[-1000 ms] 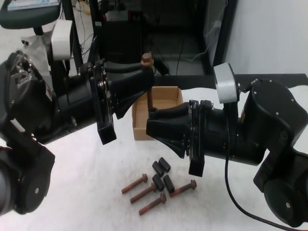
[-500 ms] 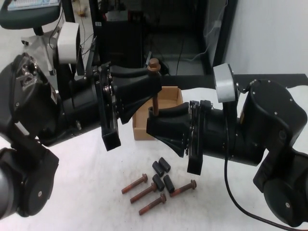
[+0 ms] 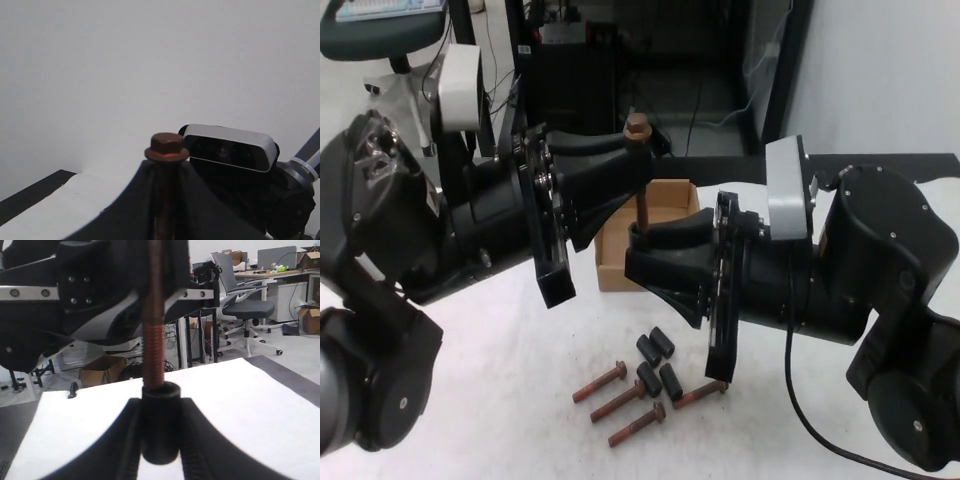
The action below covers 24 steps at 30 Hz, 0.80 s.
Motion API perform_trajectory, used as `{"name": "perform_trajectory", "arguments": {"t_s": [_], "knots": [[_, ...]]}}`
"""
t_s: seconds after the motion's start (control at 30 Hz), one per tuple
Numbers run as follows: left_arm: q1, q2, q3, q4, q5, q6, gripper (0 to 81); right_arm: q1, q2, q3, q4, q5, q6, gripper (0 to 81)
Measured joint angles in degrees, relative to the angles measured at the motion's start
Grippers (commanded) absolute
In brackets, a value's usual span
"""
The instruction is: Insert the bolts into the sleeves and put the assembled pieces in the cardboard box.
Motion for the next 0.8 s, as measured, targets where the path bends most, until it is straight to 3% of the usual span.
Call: {"name": "perform_trajectory", "arguments": {"t_s": [0.33,0.8], "knots": [[0.0,0.0,0.0,0.5,0.3,0.9,0.4,0.0,0.0,0.0,0.0,0.5,-0.8,0.8],[0.0,0.0,0.0,12.0,0.1,11.1,0.4,-0.1,0.7,0.3,1.3,0.9,-0.8,0.8]]}}
